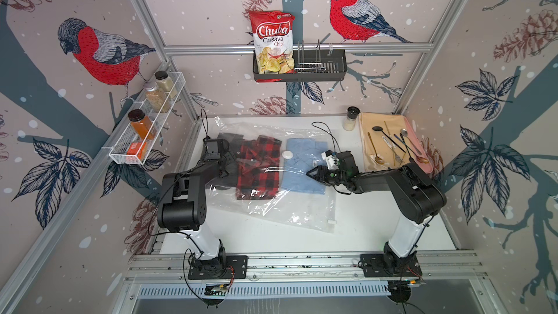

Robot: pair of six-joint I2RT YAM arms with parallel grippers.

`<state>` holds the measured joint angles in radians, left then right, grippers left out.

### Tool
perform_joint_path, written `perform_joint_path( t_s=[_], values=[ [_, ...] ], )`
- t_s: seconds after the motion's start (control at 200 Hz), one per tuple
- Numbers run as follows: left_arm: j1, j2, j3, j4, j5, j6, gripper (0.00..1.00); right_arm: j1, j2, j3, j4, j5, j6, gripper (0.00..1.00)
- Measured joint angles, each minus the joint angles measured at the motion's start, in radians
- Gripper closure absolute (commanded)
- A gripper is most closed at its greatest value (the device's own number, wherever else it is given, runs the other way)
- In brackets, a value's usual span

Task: Place the folded shirt into the vacuum bag
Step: Adjust the vacuum bag at the center of the board.

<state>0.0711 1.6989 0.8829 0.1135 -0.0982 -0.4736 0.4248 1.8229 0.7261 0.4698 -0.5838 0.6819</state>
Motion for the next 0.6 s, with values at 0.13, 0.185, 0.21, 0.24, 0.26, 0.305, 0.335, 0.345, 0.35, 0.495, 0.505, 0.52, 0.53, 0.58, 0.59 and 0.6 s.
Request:
perform_joint_path(
  t_s=[0.13, 0.185, 0.21, 0.24, 0.26, 0.305, 0.335, 0.345, 0.35, 0.495, 0.505, 0.52, 0.53, 0.58, 0.59, 0.6],
  values=[
    [0.000, -0.047, -0.023, -0.022, 0.037, -0.003, 0.20, -0.067, -0.042, 0.014, -0.072, 0.035, -0.030, 0.40],
    [-0.011, -0.092, -0.031, -0.037, 0.046, -0.009, 0.20, -0.082, -0.084, 0.018, -0.127, 0.054, -0.049, 0.39],
    [-0.020, -0.112, -0.032, -0.045, 0.046, -0.010, 0.20, -0.086, -0.105, 0.022, -0.150, 0.054, -0.054, 0.38],
    [-0.033, -0.135, -0.032, -0.052, 0.046, -0.009, 0.20, -0.090, -0.132, 0.028, -0.171, 0.053, -0.058, 0.38],
    [-0.045, -0.153, -0.030, -0.057, 0.047, -0.010, 0.19, -0.093, -0.151, 0.034, -0.183, 0.052, -0.063, 0.38],
    [-0.070, -0.179, -0.018, -0.067, 0.051, -0.009, 0.19, -0.102, -0.188, 0.048, -0.196, 0.043, -0.077, 0.38],
    [-0.090, -0.189, -0.006, -0.071, 0.056, -0.008, 0.19, -0.112, -0.208, 0.056, -0.203, 0.036, -0.080, 0.37],
    [-0.098, -0.192, -0.001, -0.071, 0.060, -0.008, 0.19, -0.116, -0.215, 0.060, -0.204, 0.037, -0.080, 0.37],
    [-0.101, -0.192, 0.001, -0.072, 0.061, -0.008, 0.19, -0.117, -0.217, 0.061, -0.206, 0.037, -0.081, 0.37],
    [-0.205, -0.170, 0.079, -0.074, 0.121, 0.002, 0.19, -0.144, -0.230, 0.097, -0.224, 0.019, -0.085, 0.37],
    [-0.211, -0.164, 0.084, -0.073, 0.129, 0.002, 0.19, -0.144, -0.228, 0.099, -0.224, 0.016, -0.085, 0.37],
    [-0.218, -0.151, 0.095, -0.072, 0.140, 0.002, 0.19, -0.145, -0.220, 0.105, -0.224, 0.009, -0.085, 0.37],
    [-0.222, -0.143, 0.101, -0.072, 0.146, 0.002, 0.19, -0.146, -0.214, 0.109, -0.224, 0.003, -0.085, 0.37],
    [-0.231, -0.093, 0.136, -0.074, 0.164, 0.006, 0.19, -0.149, -0.183, 0.127, -0.224, -0.013, -0.089, 0.37],
    [-0.231, -0.080, 0.145, -0.076, 0.168, 0.008, 0.19, -0.151, -0.173, 0.133, -0.225, -0.018, -0.090, 0.37],
    [-0.231, -0.068, 0.154, -0.077, 0.171, 0.009, 0.19, -0.151, -0.166, 0.136, -0.225, -0.021, -0.091, 0.37]
  ],
)
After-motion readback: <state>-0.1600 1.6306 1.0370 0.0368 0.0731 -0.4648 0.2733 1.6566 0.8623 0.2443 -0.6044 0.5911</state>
